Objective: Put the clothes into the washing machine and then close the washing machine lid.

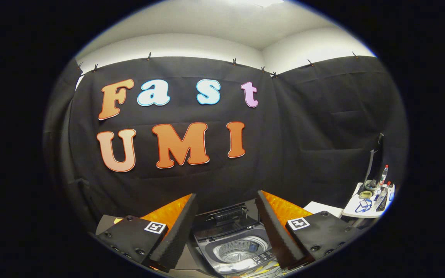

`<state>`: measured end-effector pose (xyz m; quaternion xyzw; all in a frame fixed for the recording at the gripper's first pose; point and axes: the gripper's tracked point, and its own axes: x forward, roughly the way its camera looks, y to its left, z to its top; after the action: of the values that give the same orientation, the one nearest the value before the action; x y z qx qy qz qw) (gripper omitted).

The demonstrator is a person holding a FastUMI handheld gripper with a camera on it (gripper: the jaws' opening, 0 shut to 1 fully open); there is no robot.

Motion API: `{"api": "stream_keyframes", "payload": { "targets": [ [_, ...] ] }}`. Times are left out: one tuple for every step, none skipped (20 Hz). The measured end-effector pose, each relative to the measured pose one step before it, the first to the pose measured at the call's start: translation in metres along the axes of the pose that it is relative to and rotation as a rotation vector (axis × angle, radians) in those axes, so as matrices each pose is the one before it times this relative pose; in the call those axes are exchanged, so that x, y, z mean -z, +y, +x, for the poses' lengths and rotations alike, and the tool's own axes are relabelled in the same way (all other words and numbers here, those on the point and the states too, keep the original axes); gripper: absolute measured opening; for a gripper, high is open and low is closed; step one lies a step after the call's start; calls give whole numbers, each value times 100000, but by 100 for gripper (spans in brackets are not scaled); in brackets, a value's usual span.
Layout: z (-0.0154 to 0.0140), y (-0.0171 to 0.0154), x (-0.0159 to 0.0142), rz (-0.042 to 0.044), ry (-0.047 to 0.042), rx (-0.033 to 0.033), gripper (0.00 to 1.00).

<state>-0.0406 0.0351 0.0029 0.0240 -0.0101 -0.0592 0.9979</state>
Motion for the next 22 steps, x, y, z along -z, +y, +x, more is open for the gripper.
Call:
{"api": "stream_keyframes", "payload": {
  "targets": [
    [87,441,-38,877,191,-1226,98],
    [102,406,-86,241,288,-1116,98],
    [74,218,46,-149,531,-573,98],
    [99,194,-43,210,670,23,98],
    [-78,553,212,481,942,-709,98],
    [-26,817,188,663,1029,-1226,98],
    [-91,978,418,541,1347,-1756,98],
    [231,1135,326,89,1436,-1923,98],
    [236,1036,508,-457,1784,-1467,98],
    [204,1143,659,-881,1835,-1529,98],
    [309,1354,679,-1247,2277,-1532,98],
    [410,1681,603,-1643,2467,-1916,98],
    [350,1854,966,-2271,3117,-1964,98],
    [333,1834,1185,-2428,3484,-1601,98],
    [631,1649,1229,-1897,3836,-1388,98],
    [547,1799,1373,-1380,3820,-2453,98],
    [667,1931,1128,-924,3758,-3291,99],
    [782,1954,1265,-755,3518,-3157,98],
    [1010,1455,926,-463,3498,-1951,99],
    [875,1290,849,-194,3530,-1837,98],
    [752,1129,954,-358,3842,-1353,99],
    [622,892,800,-102,2893,-1273,99]
  ]
}}
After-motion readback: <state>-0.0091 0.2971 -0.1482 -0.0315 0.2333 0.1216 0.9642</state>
